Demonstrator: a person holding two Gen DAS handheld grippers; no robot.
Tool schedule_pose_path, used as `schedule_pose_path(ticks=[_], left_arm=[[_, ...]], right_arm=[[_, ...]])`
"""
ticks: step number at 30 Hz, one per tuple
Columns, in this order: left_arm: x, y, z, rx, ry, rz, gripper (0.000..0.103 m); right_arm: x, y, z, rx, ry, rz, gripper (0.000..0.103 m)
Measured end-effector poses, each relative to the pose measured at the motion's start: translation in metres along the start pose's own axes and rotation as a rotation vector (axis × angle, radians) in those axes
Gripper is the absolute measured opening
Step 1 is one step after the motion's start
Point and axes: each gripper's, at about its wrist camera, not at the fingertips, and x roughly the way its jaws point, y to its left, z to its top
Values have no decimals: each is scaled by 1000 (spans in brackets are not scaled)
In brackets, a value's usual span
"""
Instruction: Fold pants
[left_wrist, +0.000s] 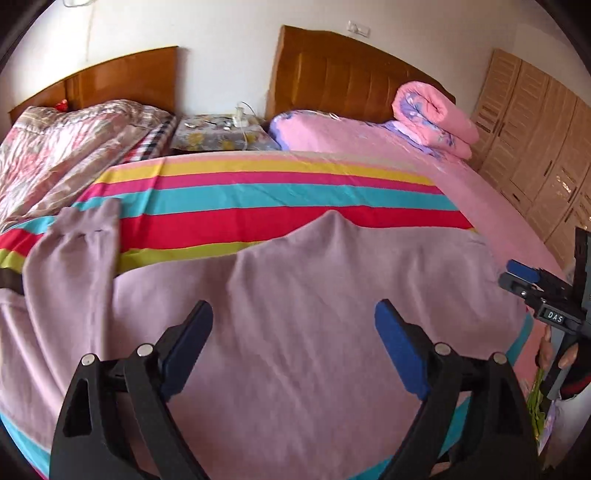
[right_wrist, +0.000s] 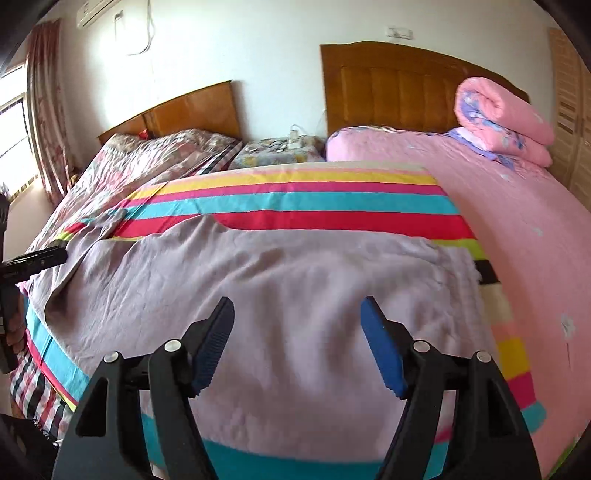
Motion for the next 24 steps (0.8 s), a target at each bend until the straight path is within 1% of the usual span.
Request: schedule_pose_path(ticks=[1,2,4,6,7,8,9,10,11,13,14,15,16,17,19,20,21,22,24], left_arm=[[23,-5,9,7,31,-4,89],[44,-8,15,5,50,-2,89],[77,-13,22,35,62,51,89],[101,-13,22,99,82,72,89],[110,-12,20,121,89,84,89],[119,-8,17,139,98,111,89],[127,-5,13,163,99,126,91],[126,-5,12,174,86,107,93],[127,-4,12,165,90,94,94],[131,-4,14,168,92,92,97],[132,-4,14,171,95,92,99],[133,-4,15,172,97,92,101],[133,-3,15,176,100,96,101],[135,-4,15,183,103,106,101],[134,-8,14,190,105,118,102],[134,-7,14,190,105,119,102],[134,-7,14,190,105,118,102],[134,-7,14,189,105,118,102],[135,-6,14,187,104,117,102]], right_arm=[[24,9,9,-41,46,15,72],[45,18,16,-86,92,-4,72],[76,29,19,-178,174,-46,72],[87,25,14,-213,204,-37,72],[90,18,8,-212,217,-32,74],[89,8,4,-206,222,-25,77],[85,-4,1,-188,213,-14,77],[82,-15,-2,-165,214,-11,77],[77,-22,-4,-147,216,-12,77],[64,-25,-6,-146,201,-69,78],[56,-24,-5,-147,173,-89,79],[48,-26,-5,-133,145,-81,80],[45,-31,-5,-107,132,-59,84],[46,-36,-9,-87,146,-56,87],[60,-45,-20,-106,222,-117,86],[57,-48,-22,-93,195,-91,86],[54,-51,-21,-77,202,-85,86],[50,-49,-20,-80,200,-105,86],[42,-43,-18,-67,176,-197,87]])
